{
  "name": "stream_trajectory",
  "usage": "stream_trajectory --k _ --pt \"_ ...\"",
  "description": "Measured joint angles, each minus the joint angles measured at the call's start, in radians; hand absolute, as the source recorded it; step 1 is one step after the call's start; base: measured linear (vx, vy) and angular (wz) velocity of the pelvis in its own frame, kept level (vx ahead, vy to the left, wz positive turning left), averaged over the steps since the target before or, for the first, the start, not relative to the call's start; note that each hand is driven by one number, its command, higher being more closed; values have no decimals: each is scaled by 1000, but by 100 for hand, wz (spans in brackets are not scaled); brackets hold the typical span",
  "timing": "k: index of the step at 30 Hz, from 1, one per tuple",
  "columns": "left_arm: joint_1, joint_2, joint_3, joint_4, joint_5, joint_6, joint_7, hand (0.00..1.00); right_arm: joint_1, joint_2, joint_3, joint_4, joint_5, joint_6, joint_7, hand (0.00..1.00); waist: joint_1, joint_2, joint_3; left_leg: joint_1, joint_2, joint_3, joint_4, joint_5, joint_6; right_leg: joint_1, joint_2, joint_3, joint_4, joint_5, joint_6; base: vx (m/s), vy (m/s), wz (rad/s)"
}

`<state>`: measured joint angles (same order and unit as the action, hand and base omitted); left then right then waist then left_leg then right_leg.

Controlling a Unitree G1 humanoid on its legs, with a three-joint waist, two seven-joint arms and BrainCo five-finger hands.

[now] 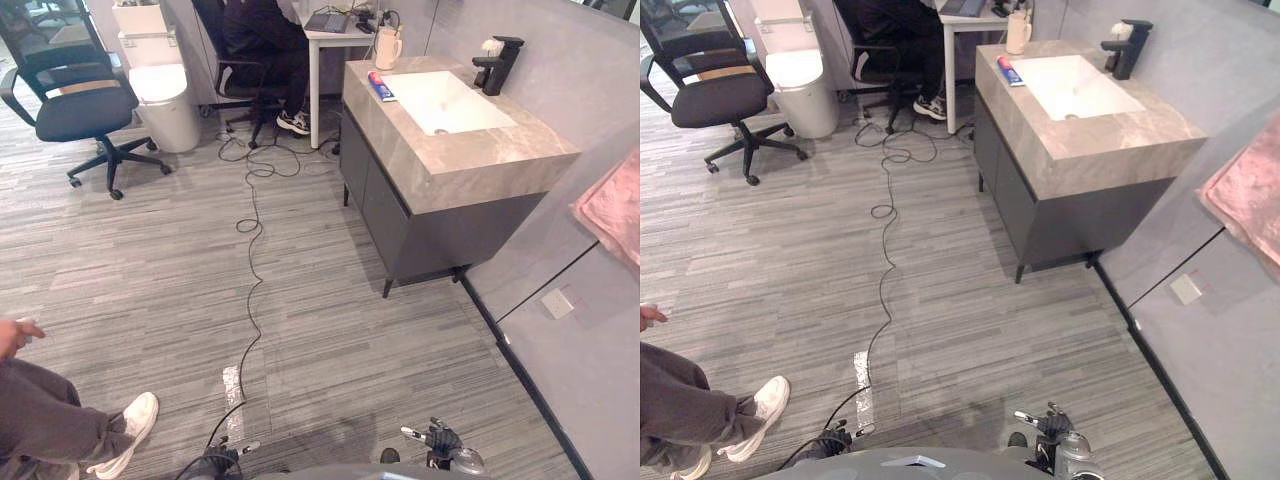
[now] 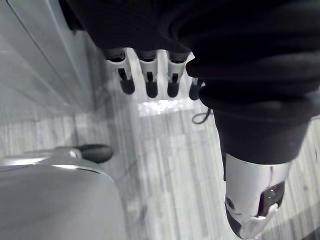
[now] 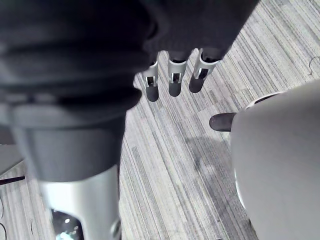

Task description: Organize washtable

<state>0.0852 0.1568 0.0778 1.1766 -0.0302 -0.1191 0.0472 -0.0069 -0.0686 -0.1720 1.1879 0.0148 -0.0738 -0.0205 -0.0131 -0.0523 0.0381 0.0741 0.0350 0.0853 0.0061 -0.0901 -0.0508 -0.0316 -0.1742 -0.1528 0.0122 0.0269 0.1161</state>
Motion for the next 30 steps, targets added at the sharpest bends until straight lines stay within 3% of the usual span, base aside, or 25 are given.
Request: stream_trajectory --k 5,6,8,9,10,11,12,13,14,16,17,18,19,20,21,22,24,25,26,28,29,30 --pt "-3 1 0 1 0 1 0 0 0 2 0 0 1 0 0 0 2 0 -2 -6 2 -20 -1 -6 0 1 3 -14 7 -24 -16 63 -8 12" --pt "-7 2 0 0 -1 2 0 0 -1 3 -1 0 1 -1 0 0 -1 3 1 -34 9 -37 58 -39 -4 -1 8 -20 34 -52 -28 66 -52 39" --pt "-7 -1 3 -12 -12 1 2 0 -3 0 -1 1 2 -4 -1 0 -1 22 19 -110 43 -60 285 -138 -27 1 39 -6 107 -128 -50 48 -74 43" --pt "-6 2 7 -22 -26 1 2 0 -4 1 0 1 3 -4 -1 0 3 17 26 -149 46 -68 377 -145 -32 5 39 -8 124 -142 -43 -17 -78 30" --pt "-4 3 27 -45 -50 0 2 0 -7 0 -1 1 2 -5 -1 0 10 15 42 -218 54 -70 542 -139 -42 15 39 -13 150 -161 -50 -109 -67 20" --pt "-1 -16 69 -67 -83 -3 5 0 -9 -12 -2 0 2 -5 -1 0 27 31 73 -300 80 -75 745 -101 -102 44 47 -11 172 -189 -55 -112 -59 11" --pt "-2 -23 84 -74 -107 -4 8 0 -11 -17 -3 -2 2 -5 -2 0 36 22 90 -339 84 -82 833 -82 -119 67 44 -10 175 -202 -52 -40 -24 1" --pt "8 -26 89 -71 -125 -6 11 0 -19 -17 -3 -4 1 -4 -3 0 46 31 93 -381 91 -66 855 -110 -84 83 34 -10 168 -211 -49 52 2 2" --pt "12 -26 89 -71 -129 -6 11 0 -20 -21 -3 -4 1 -3 -4 0 49 29 95 -399 91 -48 826 -127 -70 89 27 -10 161 -213 -47 138 36 2" --pt "39 -44 101 -70 -144 -7 11 0 -23 -35 -3 -4 -2 -2 -14 0 54 45 106 -457 90 -21 539 -116 -59 112 8 -6 104 -227 -25 236 130 -9" --pt "54 -61 135 -67 -149 -4 12 0 -21 -39 -3 -5 -7 -2 -17 0 62 60 114 -455 94 -47 333 -55 -68 130 3 0 68 -231 -18 308 210 -24" --pt "61 -68 156 -66 -151 -3 12 0 -20 -39 -3 -5 -7 -1 -20 0 69 63 119 -453 97 -42 305 13 -89 142 -4 7 46 -234 -13 356 256 -32" --pt "71 -74 172 -58 -159 -3 13 0 -20 -43 -2 -5 -16 -1 -23 0 83 61 119 -458 88 -20 340 50 -76 159 -14 30 17 -244 -16 407 312 -31" --pt "76 -81 205 -42 -160 -3 13 0 -37 -43 -5 1 -39 -1 -22 0 93 66 112 -511 74 -1 442 -13 -12 158 -30 52 7 -282 -22 418 310 -25" --pt "76 -82 221 -37 -160 -2 13 0 -47 -40 -10 1 -44 0 -21 0 94 54 109 -532 65 11 479 -44 5 156 -43 60 11 -291 -25 491 326 -13" --pt "74 -75 249 -37 -161 0 16 0 -58 -26 -27 1 -48 0 -21 0 93 21 108 -547 27 35 519 -93 34 126 -79 91 88 -262 -39 542 301 7" --pt "70 -75 271 -34 -160 4 22 0 -69 -25 -32 1 -59 -1 -22 0 93 10 103 -514 -17 50 530 -140 57 60 -127 120 284 -241 15 571 290 14" --pt "70 -75 266 -32 -160 6 22 0 -69 -21 -34 0 -58 -1 -21 0 95 6 108 -447 -47 59 510 -168 77 -5 -151 153 493 -196 10 576 240 12" --pt "73 -73 250 -33 -160 6 23 0 -62 -12 -34 -1 -57 -1 -18 0 90 3 115 -351 -73 63 467 -185 100 -82 -170 181 739 -76 2 579 208 15" --pt "70 -58 188 -53 -160 5 23 0 -50 -4 -21 -12 -56 -3 -6 0 72 11 124 -234 -99 29 419 -214 139 -164 -125 202 1018 -81 -8 549 95 31" --pt "58 -47 135 -78 -160 5 22 0 -59 -16 5 -12 -71 -10 1 0 61 10 127 -125 -106 8 352 -224 154 -252 -43 195 1150 -160 -35 560 24 37" --pt "36 -36 108 -81 -159 -1 23 0 -60 -21 18 -21 -77 -13 2 0 49 11 131 -74 -106 -9 313 -226 157 -313 9 173 1146 -197 -38 341 -38 40"
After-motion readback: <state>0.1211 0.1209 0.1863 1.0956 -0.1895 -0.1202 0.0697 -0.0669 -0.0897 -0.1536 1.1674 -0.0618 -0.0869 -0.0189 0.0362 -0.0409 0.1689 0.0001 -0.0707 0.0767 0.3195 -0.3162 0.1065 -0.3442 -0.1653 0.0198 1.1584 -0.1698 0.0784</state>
